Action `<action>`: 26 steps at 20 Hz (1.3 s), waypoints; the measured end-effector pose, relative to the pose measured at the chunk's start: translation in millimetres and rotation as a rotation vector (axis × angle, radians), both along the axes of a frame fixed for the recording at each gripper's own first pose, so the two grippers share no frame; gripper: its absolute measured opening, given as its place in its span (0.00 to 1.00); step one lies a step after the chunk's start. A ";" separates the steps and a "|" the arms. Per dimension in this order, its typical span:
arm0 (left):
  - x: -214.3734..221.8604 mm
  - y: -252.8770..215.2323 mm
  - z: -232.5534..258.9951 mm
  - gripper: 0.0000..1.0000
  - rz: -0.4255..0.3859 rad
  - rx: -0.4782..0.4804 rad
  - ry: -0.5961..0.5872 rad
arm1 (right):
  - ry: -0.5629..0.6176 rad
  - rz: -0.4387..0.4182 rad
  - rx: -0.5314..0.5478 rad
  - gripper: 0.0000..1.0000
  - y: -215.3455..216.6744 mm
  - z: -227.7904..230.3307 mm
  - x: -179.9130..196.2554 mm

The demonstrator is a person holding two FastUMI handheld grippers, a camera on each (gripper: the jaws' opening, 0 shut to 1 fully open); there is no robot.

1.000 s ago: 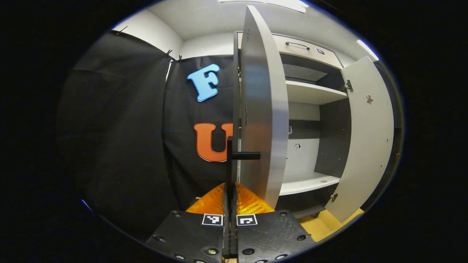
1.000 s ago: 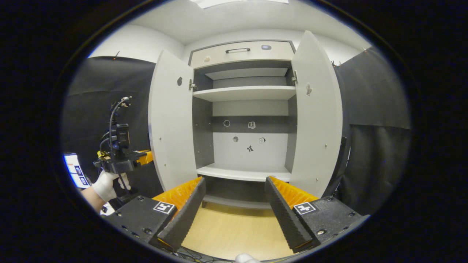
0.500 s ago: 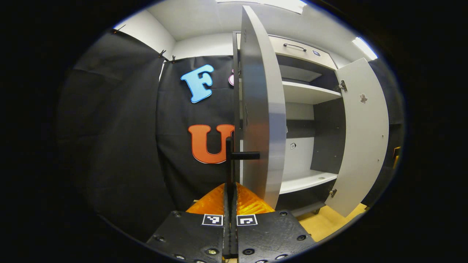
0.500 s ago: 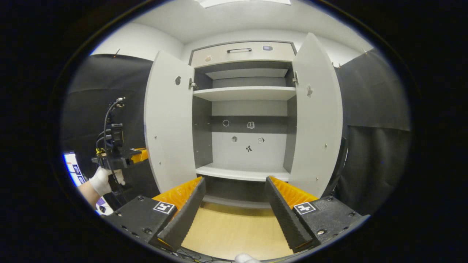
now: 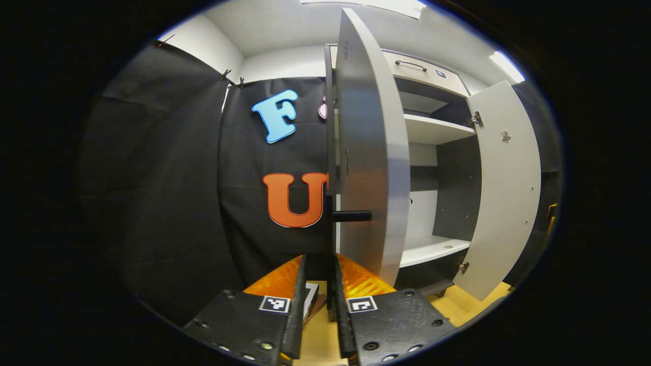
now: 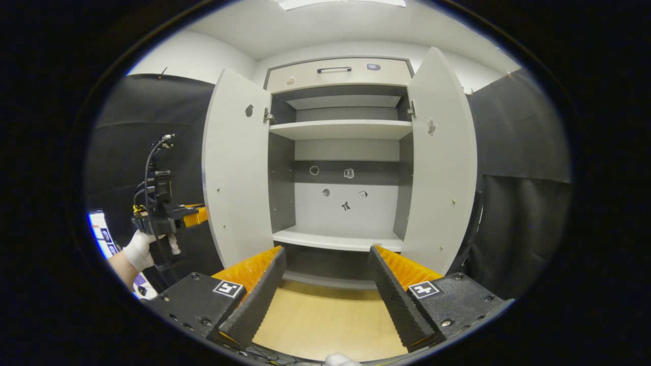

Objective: Open the right door of the double-door shoe cabinet with the right hand, and open the left door with the left hand.

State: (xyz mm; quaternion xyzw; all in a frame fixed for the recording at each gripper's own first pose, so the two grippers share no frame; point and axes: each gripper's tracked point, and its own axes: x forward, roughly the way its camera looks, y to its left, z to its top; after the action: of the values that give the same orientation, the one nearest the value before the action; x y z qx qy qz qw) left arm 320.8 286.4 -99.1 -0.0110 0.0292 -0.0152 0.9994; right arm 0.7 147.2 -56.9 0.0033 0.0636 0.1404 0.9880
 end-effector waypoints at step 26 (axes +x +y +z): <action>-123.5 -94.5 57.3 0.95 0.041 0.098 -0.052 | -0.039 -0.126 0.001 1.00 -61.8 18.5 4.9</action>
State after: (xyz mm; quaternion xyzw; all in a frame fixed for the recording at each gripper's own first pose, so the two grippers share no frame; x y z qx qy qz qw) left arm 197.3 192.0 -41.8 0.0378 0.0036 0.0066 0.9993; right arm 5.6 85.4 -38.4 0.0053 0.0439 0.0781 0.9960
